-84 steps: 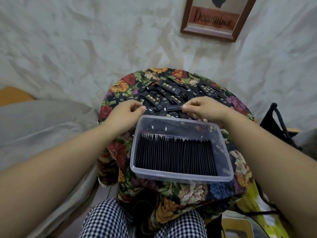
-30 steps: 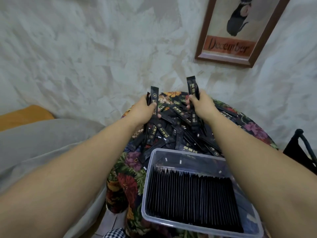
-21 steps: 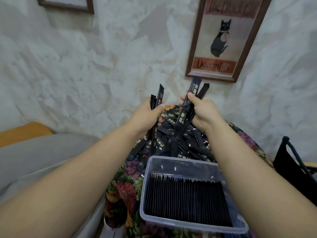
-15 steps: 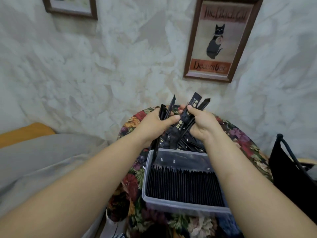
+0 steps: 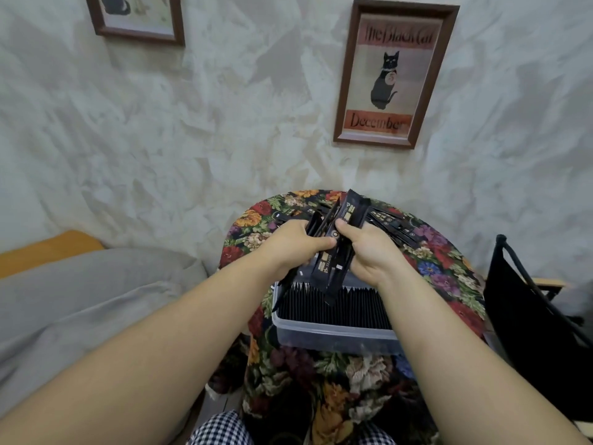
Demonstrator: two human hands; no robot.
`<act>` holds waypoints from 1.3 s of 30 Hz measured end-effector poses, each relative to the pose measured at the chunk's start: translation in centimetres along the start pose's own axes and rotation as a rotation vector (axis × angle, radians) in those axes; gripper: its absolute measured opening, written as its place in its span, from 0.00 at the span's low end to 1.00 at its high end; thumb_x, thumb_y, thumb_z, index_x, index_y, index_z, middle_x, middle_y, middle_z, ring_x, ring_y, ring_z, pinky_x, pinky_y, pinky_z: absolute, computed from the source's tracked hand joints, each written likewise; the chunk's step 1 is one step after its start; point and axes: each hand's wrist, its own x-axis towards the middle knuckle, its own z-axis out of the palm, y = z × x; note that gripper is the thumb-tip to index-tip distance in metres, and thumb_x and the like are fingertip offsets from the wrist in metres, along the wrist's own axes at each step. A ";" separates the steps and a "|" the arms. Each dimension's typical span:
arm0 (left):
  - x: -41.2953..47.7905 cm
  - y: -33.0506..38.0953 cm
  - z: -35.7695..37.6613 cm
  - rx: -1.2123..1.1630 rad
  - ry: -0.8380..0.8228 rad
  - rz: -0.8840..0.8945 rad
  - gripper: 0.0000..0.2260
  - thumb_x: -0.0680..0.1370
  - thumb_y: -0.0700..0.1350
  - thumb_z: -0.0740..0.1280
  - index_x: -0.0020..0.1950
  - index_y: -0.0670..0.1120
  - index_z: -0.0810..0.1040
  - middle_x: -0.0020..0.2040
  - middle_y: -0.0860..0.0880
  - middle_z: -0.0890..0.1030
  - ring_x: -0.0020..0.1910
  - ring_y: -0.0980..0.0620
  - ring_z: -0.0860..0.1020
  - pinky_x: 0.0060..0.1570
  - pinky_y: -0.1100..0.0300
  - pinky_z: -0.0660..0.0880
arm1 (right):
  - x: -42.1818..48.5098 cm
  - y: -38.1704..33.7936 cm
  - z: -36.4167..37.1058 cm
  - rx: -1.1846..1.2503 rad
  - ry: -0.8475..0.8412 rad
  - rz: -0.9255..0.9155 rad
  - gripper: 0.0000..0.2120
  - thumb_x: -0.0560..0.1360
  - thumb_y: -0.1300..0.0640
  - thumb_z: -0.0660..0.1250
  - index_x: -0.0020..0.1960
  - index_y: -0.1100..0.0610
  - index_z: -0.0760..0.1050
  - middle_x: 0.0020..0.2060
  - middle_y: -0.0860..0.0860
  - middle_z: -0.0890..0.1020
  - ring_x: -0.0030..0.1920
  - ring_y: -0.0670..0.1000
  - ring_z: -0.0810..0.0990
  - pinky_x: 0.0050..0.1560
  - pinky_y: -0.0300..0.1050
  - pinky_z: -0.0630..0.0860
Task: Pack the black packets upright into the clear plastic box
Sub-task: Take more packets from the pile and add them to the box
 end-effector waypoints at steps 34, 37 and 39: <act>-5.0 -4.5 -3.1 0.179 0.136 -0.133 0.13 0.78 0.43 0.59 0.63 0.46 0.70 0.51 0.46 0.80 0.49 0.46 0.78 0.49 0.54 0.74 | 1.0 4.2 2.4 0.064 0.258 -0.050 0.12 0.83 0.58 0.54 0.41 0.57 0.63 0.30 0.51 0.64 0.27 0.47 0.60 0.24 0.39 0.62; -5.1 -5.6 -2.4 0.200 0.132 -0.164 0.17 0.79 0.44 0.58 0.68 0.47 0.68 0.53 0.45 0.79 0.49 0.47 0.77 0.49 0.55 0.73 | 0.9 5.4 2.1 -0.068 0.245 -0.032 0.11 0.83 0.59 0.55 0.41 0.58 0.65 0.31 0.52 0.65 0.28 0.48 0.62 0.28 0.41 0.65; -5.0 -5.8 -2.1 0.217 0.133 -0.171 0.19 0.79 0.44 0.58 0.71 0.46 0.65 0.55 0.45 0.79 0.45 0.51 0.75 0.47 0.56 0.71 | 0.8 5.9 1.8 -0.182 0.236 0.005 0.06 0.82 0.62 0.56 0.47 0.59 0.68 0.33 0.53 0.67 0.30 0.48 0.65 0.30 0.42 0.67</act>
